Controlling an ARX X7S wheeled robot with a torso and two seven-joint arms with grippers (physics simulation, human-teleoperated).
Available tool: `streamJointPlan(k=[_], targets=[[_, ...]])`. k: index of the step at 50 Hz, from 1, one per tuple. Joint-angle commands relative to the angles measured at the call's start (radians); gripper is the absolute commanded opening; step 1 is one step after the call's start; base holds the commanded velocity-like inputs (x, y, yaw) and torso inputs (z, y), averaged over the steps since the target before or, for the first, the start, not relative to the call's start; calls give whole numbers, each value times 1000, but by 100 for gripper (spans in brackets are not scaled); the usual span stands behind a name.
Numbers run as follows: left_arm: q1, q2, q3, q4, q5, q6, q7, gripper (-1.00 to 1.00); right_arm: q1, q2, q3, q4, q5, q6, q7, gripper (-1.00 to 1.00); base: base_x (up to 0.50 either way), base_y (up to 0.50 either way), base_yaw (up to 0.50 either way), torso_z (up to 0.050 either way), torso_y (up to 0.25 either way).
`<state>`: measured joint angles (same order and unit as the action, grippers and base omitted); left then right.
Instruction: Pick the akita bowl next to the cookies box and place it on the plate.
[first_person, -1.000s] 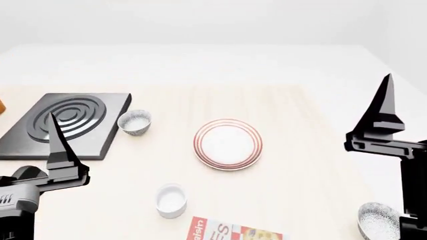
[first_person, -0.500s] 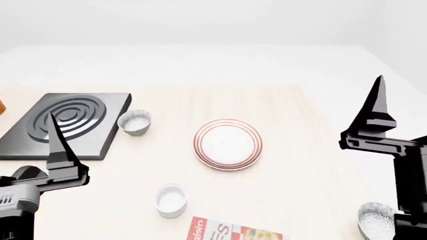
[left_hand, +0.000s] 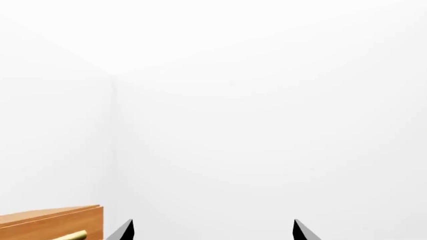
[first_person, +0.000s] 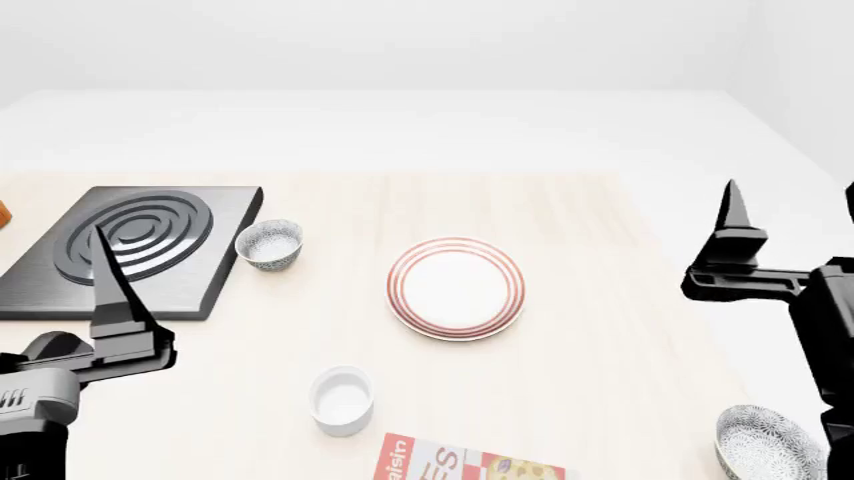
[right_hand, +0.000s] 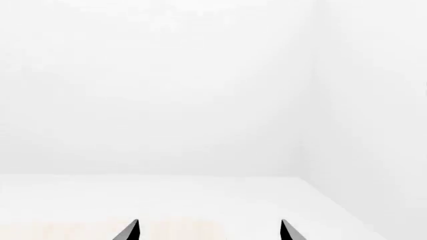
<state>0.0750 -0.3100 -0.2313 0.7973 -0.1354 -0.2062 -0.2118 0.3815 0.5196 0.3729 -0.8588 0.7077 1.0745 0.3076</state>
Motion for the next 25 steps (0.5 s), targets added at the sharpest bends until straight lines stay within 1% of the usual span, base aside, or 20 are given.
streamJointPlan(k=[1, 2, 3, 4, 5, 6, 8, 10, 13, 15, 19, 21, 25], targets=[[1, -2, 2, -1, 6, 5, -9, 100, 156, 43, 160, -1, 295, 479, 105, 100, 0, 0, 0, 0, 0], [1, -2, 3, -2, 6, 6, -9, 100, 158, 59, 170, 20, 361, 494, 161, 100, 0, 0, 0, 0, 0], [1, -3, 3, -2, 6, 6, -10, 100, 152, 96, 147, 57, 460, 494, 256, 100, 0, 0, 0, 0, 0], [1, -3, 3, -2, 6, 6, -11, 100, 151, 117, 155, 86, 554, 493, 328, 100, 0, 0, 0, 0, 0], [1, -3, 3, -2, 7, 6, -11, 100, 148, 157, 145, 149, 692, 493, 456, 100, 0, 0, 0, 0, 0], [1, -4, 3, -2, 7, 7, -11, 100, 153, 176, 130, 186, 780, 489, 545, 100, 0, 0, 0, 0, 0], [1, -4, 4, -2, 5, 7, -12, 100, 151, 209, 107, 229, 885, 474, 641, 100, 0, 0, 0, 0, 0], [2, -5, 4, -3, 6, 9, -12, 100, 139, 266, 51, 294, 1018, 447, 787, 100, 0, 0, 0, 0, 0], [2, -6, 5, -2, 6, 8, -14, 100, 113, 293, 39, 322, 1101, 405, 845, 100, 0, 0, 0, 0, 0], [2, -6, 5, -3, 7, 9, -15, 100, 114, 325, -29, 355, 1152, 384, 917, 100, 0, 0, 0, 0, 0], [2, -7, 5, -3, 6, 9, -18, 100, 103, 338, -79, 389, 1216, 348, 958, 100, 0, 0, 0, 0, 0], [2, -8, 6, -2, 6, 7, -18, 100, 91, 362, -124, 410, 1251, 336, 996, 100, 0, 0, 0, 0, 0], [3, -9, 7, -3, 5, 9, -20, 100, 74, 356, -107, 413, 1239, 333, 972, 100, 0, 0, 0, 0, 0]])
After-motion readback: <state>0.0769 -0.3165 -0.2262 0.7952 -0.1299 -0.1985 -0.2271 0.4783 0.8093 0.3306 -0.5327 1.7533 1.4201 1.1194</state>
